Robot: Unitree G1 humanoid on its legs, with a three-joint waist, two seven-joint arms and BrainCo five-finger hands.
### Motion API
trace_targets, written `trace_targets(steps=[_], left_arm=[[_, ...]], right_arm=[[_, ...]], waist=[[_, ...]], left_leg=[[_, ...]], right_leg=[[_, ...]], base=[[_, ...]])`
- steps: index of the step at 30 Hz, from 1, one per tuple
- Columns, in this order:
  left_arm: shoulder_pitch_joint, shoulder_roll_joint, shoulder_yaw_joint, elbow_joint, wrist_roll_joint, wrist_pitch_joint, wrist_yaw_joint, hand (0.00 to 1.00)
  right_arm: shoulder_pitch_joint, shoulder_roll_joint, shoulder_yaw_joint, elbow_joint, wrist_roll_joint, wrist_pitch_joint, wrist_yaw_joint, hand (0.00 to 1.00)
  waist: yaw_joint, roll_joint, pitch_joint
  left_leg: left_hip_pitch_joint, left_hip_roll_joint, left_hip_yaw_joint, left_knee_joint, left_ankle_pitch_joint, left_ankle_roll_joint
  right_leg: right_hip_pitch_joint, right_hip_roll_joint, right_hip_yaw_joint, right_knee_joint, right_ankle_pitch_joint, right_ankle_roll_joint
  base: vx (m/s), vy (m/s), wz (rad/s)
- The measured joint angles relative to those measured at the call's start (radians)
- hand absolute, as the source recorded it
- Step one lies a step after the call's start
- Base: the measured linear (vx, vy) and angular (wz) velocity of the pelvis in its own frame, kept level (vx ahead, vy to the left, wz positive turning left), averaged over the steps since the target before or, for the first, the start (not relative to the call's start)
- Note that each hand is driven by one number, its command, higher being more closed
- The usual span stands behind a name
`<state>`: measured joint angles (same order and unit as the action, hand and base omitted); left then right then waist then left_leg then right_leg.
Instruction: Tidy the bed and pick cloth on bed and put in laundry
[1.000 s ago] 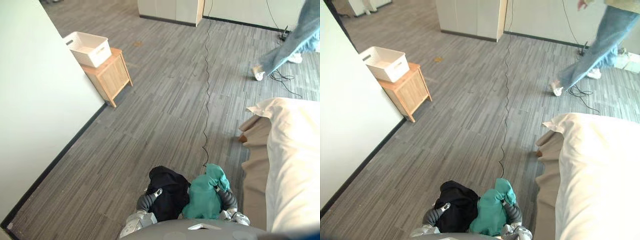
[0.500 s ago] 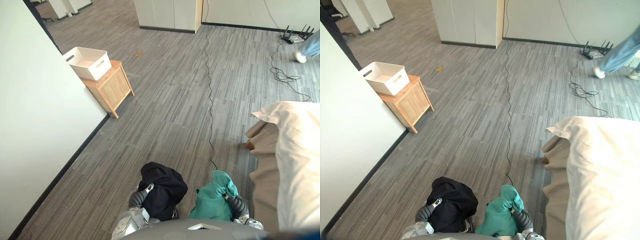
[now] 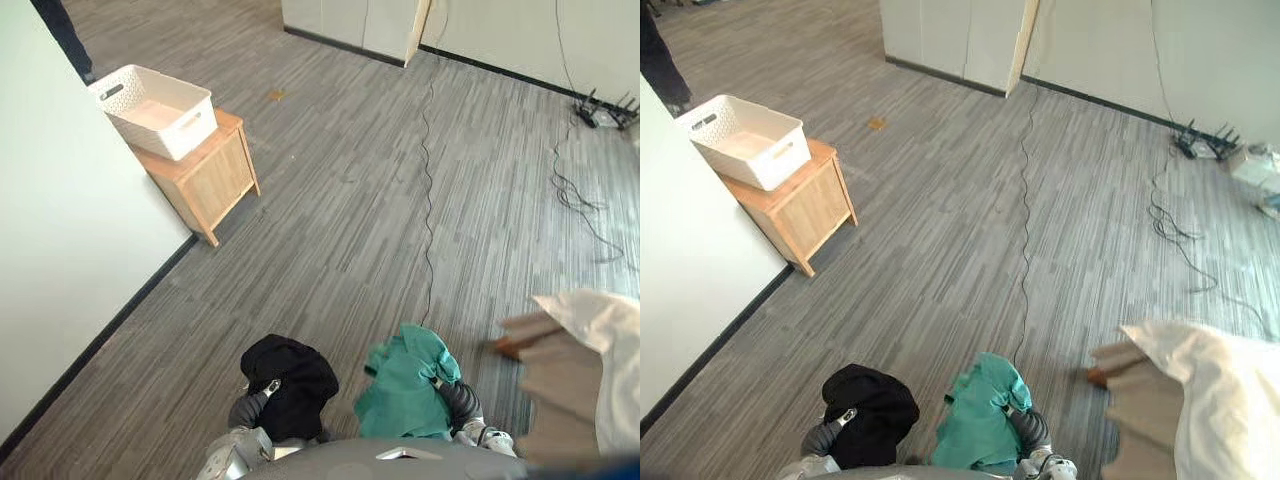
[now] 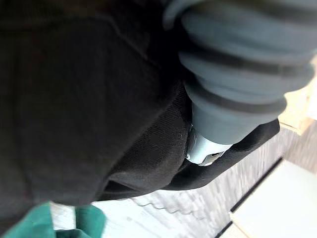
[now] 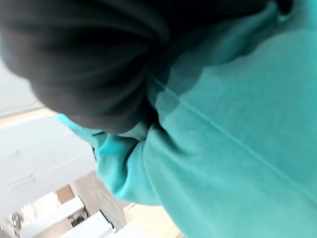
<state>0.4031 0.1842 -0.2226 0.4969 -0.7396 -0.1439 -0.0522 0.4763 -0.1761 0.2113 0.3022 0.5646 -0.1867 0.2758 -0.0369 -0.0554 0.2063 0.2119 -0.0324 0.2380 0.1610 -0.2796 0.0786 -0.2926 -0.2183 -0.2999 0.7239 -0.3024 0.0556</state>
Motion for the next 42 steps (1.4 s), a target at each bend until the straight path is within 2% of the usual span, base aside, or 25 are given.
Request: trace_targets(steps=[3,5,7,10,12,13,15,17,19,20,22,23,24,26,27,28,29,30,31,32,34,37,39,41,42], left_arm=[[-0.016,-0.006,-0.012,0.000,0.001,0.029,0.014,1.00],[-0.011,-0.004,-0.008,0.001,0.001,0.041,0.016,1.00],[-0.001,-0.008,-0.005,0.005,0.003,0.051,0.016,1.00],[0.001,-0.054,0.003,0.003,0.006,0.062,0.013,1.00],[-0.010,-0.087,0.014,0.009,0.006,0.062,0.007,1.00],[-0.026,-0.091,0.016,0.016,0.021,0.056,-0.017,1.00],[-0.041,-0.090,0.009,0.018,0.041,0.041,-0.044,1.00],[-0.042,-0.088,0.002,0.003,0.054,0.022,-0.062,1.00],[-0.052,-0.088,-0.016,-0.017,0.055,0.013,-0.073,1.00],[-0.053,-0.087,-0.024,-0.026,0.060,0.013,-0.073,1.00],[-0.049,-0.081,-0.041,-0.043,0.062,0.008,-0.072,1.00],[-0.050,-0.082,-0.044,-0.043,0.062,0.008,-0.072,1.00],[-0.050,-0.079,-0.055,-0.046,0.062,0.005,-0.073,1.00],[-0.038,-0.072,-0.055,-0.078,0.061,0.005,-0.072,1.00],[-0.020,-0.052,-0.061,-0.099,0.058,0.006,-0.072,1.00],[-0.031,-0.059,-0.055,-0.093,0.052,0.007,-0.056,1.00],[-0.034,-0.058,-0.050,-0.090,0.052,0.007,-0.047,1.00],[-0.040,-0.052,-0.050,-0.083,0.052,0.003,-0.022,1.00],[-0.049,-0.034,-0.051,-0.081,0.052,0.001,-0.002,1.00],[-0.057,-0.026,-0.051,-0.076,0.052,0.000,0.012,1.00],[-0.089,-0.028,-0.052,-0.025,0.051,-0.005,0.054,1.00],[-0.092,-0.029,-0.053,-0.007,0.054,-0.001,0.068,1.00],[-0.110,-0.020,-0.056,-0.006,0.056,0.005,0.070,1.00],[-0.114,-0.013,-0.057,-0.004,0.064,0.013,0.072,1.00],[-0.110,-0.007,-0.062,0.000,0.066,0.017,0.071,1.00]], right_arm=[[-0.002,0.003,-0.007,-0.003,0.000,-0.006,0.025,1.00],[-0.006,0.010,-0.006,-0.001,0.000,-0.005,0.023,1.00],[-0.014,0.011,0.000,0.001,0.000,0.001,0.014,1.00],[-0.064,-0.014,-0.001,0.005,-0.001,0.013,-0.005,1.00],[-0.098,-0.034,-0.001,0.026,-0.003,0.019,-0.007,1.00],[-0.116,-0.041,-0.008,0.061,-0.003,0.019,-0.009,1.00],[-0.117,-0.039,-0.015,0.093,-0.002,0.019,-0.016,1.00],[-0.104,-0.040,-0.029,0.084,0.000,0.016,-0.014,1.00],[-0.095,-0.041,-0.053,0.071,0.000,0.016,-0.012,1.00],[-0.091,-0.040,-0.058,0.071,-0.001,0.017,-0.010,1.00],[-0.067,-0.038,-0.080,0.073,-0.001,0.018,-0.003,1.00],[-0.063,-0.038,-0.082,0.073,-0.001,0.018,-0.002,1.00],[-0.039,-0.040,-0.084,0.082,-0.001,0.017,-0.002,1.00],[-0.037,-0.038,-0.079,0.084,-0.005,0.010,-0.001,1.00],[-0.036,-0.022,-0.085,0.088,-0.014,0.002,-0.003,1.00],[-0.048,-0.033,-0.085,0.101,-0.025,0.003,-0.005,1.00],[-0.065,-0.035,-0.085,0.109,-0.036,0.005,-0.005,1.00],[-0.086,-0.026,-0.083,0.109,-0.049,0.007,-0.004,1.00],[-0.097,-0.006,-0.083,0.107,-0.061,0.005,-0.002,1.00],[-0.097,0.003,-0.083,0.107,-0.068,0.004,0.001,1.00],[-0.085,0.008,-0.078,0.108,-0.092,0.006,0.014,1.00],[-0.062,0.009,-0.061,0.091,-0.089,-0.014,0.020,1.00],[-0.052,0.010,-0.046,0.064,-0.076,-0.046,0.019,1.00],[-0.054,0.014,-0.041,0.068,-0.064,-0.074,0.015,1.00],[-0.050,0.021,-0.042,0.072,-0.051,-0.084,0.008,1.00]], waist=[[-0.002,0.007,0.004],[0.000,0.005,0.004],[-0.006,0.020,-0.005],[-0.003,0.115,-0.019],[-0.002,0.153,-0.010],[-0.002,0.161,-0.005],[0.008,0.146,0.002],[0.029,0.130,0.002],[0.031,0.120,0.008],[0.031,0.113,0.012],[0.030,0.107,0.019],[0.030,0.107,0.020],[0.030,0.108,0.018],[0.033,0.090,0.008],[0.031,0.064,-0.011],[0.039,0.064,-0.017],[0.042,0.061,-0.016],[0.052,0.054,-0.017],[0.049,0.041,-0.026],[0.045,0.030,-0.026],[0.040,0.020,-0.027],[0.013,0.033,-0.027],[0.005,0.030,-0.027],[0.002,0.015,-0.032],[0.000,-0.003,-0.038]], left_leg=[[0.063,0.044,-0.066,-0.003,-0.044,-0.077],[0.125,0.055,-0.107,0.002,-0.082,-0.138],[0.159,0.091,-0.139,0.074,-0.113,-0.190],[0.031,0.207,-0.144,0.426,-0.013,-0.205],[-0.097,0.272,-0.154,0.693,0.233,-0.185],[-0.174,0.278,-0.180,0.838,0.161,-0.163],[-0.252,0.210,-0.224,0.905,0.080,-0.168],[-0.315,0.129,-0.219,0.813,0.022,-0.163],[-0.414,0.057,-0.159,0.554,-0.007,-0.145],[-0.429,0.046,-0.135,0.477,-0.001,-0.142],[-0.443,0.029,-0.034,0.158,0.103,-0.139],[-0.443,0.030,-0.021,0.132,0.118,-0.138],[-0.446,0.045,0.065,0.049,0.204,-0.122],[-0.466,0.076,0.205,0.110,0.263,-0.026],[-0.476,0.064,0.267,0.166,0.222,0.025],[-0.469,0.054,0.265,0.177,0.180,0.092],[-0.459,0.050,0.267,0.184,0.165,0.093],[-0.432,0.039,0.259,0.192,0.122,0.091],[-0.391,0.011,0.212,0.188,0.085,0.085],[-0.366,-0.004,0.181,0.186,0.069,0.085],[-0.251,-0.024,0.062,0.145,0.037,0.067],[-0.121,0.026,-0.106,0.067,0.025,0.032],[-0.079,0.086,-0.213,0.029,0.007,-0.009],[-0.050,0.111,-0.255,0.001,-0.008,-0.050],[-0.022,0.112,-0.255,-0.011,-0.035,-0.096]], right_leg=[[-0.050,0.039,0.058,-0.464,0.216,0.020],[-0.059,0.022,0.097,-0.529,0.302,0.032],[-0.076,0.027,0.124,-0.396,0.397,-0.019],[-0.097,0.069,0.075,-0.168,0.210,-0.079],[-0.026,0.123,0.064,-0.186,0.139,-0.113],[0.047,0.159,0.064,-0.238,0.121,-0.128],[0.183,0.194,0.075,-0.338,0.108,-0.149],[0.268,0.216,0.110,-0.413,0.097,-0.167],[0.346,0.236,0.159,-0.490,0.089,-0.171],[0.368,0.236,0.173,-0.501,0.086,-0.167],[0.465,0.236,0.203,-0.562,0.065,-0.146],[0.477,0.237,0.203,-0.570,0.062,-0.139],[0.542,0.238,0.197,-0.612,0.037,-0.108],[0.571,0.214,0.190,-0.612,-0.029,-0.087],[0.566,0.173,0.178,-0.570,-0.067,-0.038],[0.503,0.143,0.160,-0.400,-0.078,0.001],[0.455,0.124,0.147,-0.282,-0.068,0.027],[0.357,0.084,0.114,-0.036,0.012,0.111],[0.272,0.032,0.078,0.190,0.167,0.107],[0.247,-0.002,0.056,0.277,0.171,0.086],[0.198,-0.070,-0.031,0.419,0.096,-0.029],[0.111,-0.024,-0.028,0.293,0.030,-0.052],[0.032,0.034,0.032,-0.005,0.037,0.020],[0.007,0.040,0.088,-0.338,0.133,0.066],[0.007,0.031,0.128,-0.514,0.268,0.082]], base=[[0.47,-0.166,0.78],[0.61,-0.300,0.80],[0.67,-0.376,0.73],[0.64,-0.368,0.18],[0.68,-0.366,-0.16],[0.61,-0.316,-0.20],[0.55,-0.263,-0.42],[0.46,-0.193,-0.68],[0.43,-0.114,-0.68],[0.50,-0.062,-0.65],[0.60,-0.034,-0.45],[0.62,0.031,-0.17],[0.40,0.067,-0.19],[0.62,0.130,-0.15],[0.75,0.130,0.06],[0.65,0.104,0.14],[0.64,0.119,0.17],[0.63,0.154,0.47],[0.63,0.134,0.69],[0.51,0.069,1.01],[0.65,-0.034,1.38],[0.58,-0.146,1.71],[0.58,-0.343,1.58],[0.51,-0.410,1.17],[0.59,-0.455,0.81]])
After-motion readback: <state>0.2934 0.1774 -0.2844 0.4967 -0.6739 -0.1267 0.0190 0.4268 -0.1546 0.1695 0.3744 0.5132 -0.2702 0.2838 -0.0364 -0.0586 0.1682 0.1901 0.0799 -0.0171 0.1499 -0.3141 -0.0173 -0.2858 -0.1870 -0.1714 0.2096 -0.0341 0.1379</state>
